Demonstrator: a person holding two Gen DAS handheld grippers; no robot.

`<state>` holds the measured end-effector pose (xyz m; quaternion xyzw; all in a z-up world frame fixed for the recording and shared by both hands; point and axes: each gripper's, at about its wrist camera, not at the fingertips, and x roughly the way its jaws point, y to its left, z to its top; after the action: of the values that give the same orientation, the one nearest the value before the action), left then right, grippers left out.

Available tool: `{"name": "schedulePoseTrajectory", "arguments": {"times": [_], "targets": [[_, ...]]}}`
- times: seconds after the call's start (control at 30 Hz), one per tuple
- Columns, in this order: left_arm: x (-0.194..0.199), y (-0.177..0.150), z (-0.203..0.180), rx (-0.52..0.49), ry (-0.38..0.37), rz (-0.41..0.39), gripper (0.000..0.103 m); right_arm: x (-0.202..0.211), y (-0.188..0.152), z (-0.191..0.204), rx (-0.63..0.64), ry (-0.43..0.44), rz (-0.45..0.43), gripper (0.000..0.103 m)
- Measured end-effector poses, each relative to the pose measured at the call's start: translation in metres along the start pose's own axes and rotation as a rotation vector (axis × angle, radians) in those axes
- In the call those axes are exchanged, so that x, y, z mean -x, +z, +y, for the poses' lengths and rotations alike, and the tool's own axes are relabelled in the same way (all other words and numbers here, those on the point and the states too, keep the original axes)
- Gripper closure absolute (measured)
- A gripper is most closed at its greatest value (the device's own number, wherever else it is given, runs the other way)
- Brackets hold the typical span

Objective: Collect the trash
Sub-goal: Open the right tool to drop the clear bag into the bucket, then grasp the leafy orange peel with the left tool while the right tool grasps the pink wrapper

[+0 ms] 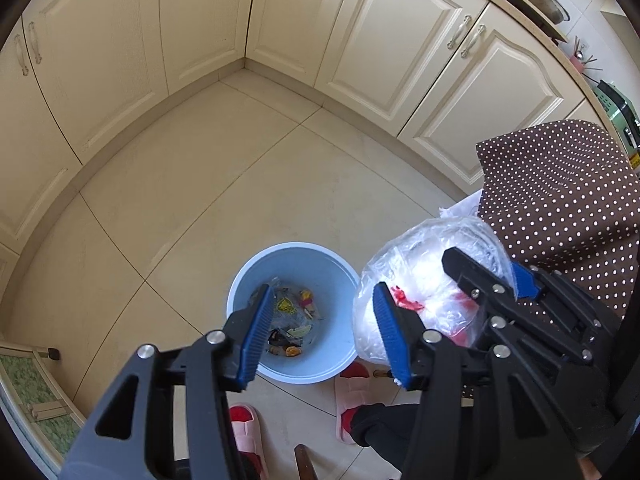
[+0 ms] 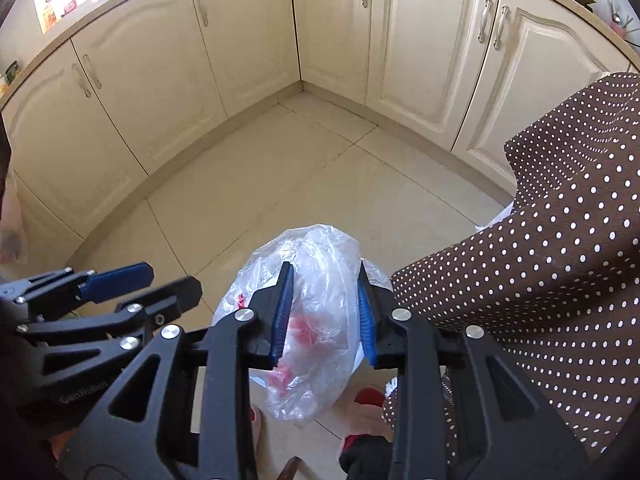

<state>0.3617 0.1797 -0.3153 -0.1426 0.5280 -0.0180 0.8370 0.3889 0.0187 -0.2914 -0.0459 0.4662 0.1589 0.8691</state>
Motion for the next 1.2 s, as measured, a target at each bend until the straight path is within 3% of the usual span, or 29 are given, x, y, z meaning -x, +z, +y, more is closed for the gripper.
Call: {"name": "schedulePoseTrajectory", "arguments": {"times": [0.2,0.33,0.77,0.97,1.2], "targets": [[0.004,0.001,0.005,0.023,0.007,-0.010,0.051,0.005,0.006,0.001,-0.031,0.030,-0.015,0.069],[0.010,0.000,0.010,0.044,0.011,-0.021,0.051,0.009,0.009,0.001,-0.048,0.035,-0.030,0.056],[0.056,0.000,-0.011,0.027,0.000,-0.093,0.049,0.058,0.009,0.000,-0.044,0.038,-0.096,0.056],[0.102,-0.004,-0.049,-0.029,-0.037,-0.166,0.049,0.119,0.009,-0.018,-0.057,0.021,-0.194,0.056],[0.164,-0.012,-0.135,-0.166,-0.129,-0.285,0.040,0.213,-0.006,-0.068,-0.091,-0.056,-0.332,0.052]]}}
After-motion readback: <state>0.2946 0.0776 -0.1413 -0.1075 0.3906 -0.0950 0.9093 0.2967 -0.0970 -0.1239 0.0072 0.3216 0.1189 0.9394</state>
